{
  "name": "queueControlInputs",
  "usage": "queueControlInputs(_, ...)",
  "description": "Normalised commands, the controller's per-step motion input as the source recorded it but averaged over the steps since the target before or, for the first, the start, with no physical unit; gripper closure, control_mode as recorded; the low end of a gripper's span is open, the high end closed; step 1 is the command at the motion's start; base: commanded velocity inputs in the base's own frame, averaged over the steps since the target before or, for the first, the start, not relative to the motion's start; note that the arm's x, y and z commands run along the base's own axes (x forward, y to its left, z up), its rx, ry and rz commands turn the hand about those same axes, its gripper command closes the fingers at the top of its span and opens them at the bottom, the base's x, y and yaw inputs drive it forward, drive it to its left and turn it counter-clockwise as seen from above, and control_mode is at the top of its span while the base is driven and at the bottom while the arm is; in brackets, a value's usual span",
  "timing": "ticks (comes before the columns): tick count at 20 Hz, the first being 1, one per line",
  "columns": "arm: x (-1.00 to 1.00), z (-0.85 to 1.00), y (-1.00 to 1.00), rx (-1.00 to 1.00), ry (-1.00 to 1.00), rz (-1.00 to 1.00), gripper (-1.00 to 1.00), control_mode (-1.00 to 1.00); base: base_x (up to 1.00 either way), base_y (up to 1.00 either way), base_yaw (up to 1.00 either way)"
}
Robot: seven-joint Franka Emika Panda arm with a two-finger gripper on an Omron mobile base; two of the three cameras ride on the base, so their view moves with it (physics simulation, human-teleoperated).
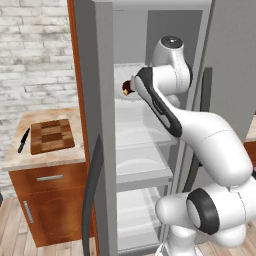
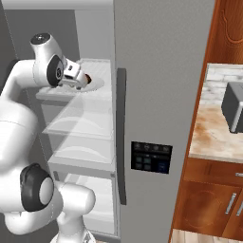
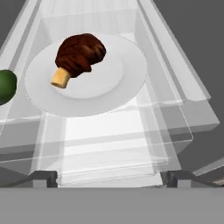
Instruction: Retrieve the steak from the fridge and place it on the cutting board.
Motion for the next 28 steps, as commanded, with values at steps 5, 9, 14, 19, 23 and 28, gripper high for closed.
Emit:
queueControlInputs(5, 0.30, 0.00, 0.23, -0.03, -0.04, 0.00, -1.00, -1.00, 0.00, 0.00, 0.00)
queueControlInputs(9, 0.42, 0.00, 0.23, 0.00, 0.00, 0.00, -1.00, -1.00, 0.00, 0.00, 0.00)
queueControlInputs(14, 0.42, 0.07, 0.05, 0.00, 0.00, 0.00, -1.00, -1.00, 0.00, 0.00, 0.00)
queueControlInputs(19, 0.35, 0.01, 0.06, 0.00, 0.01, 0.00, -1.00, -1.00, 0.00, 0.00, 0.00)
queueControlInputs(23, 0.36, 0.00, 0.00, 0.00, 0.07, 0.00, -1.00, -1.00, 0.00, 0.00, 0.00)
queueControlInputs(28, 0.42, 0.00, 0.00, 0.00, 0.05, 0.00, -1.00, -1.00, 0.00, 0.00, 0.00)
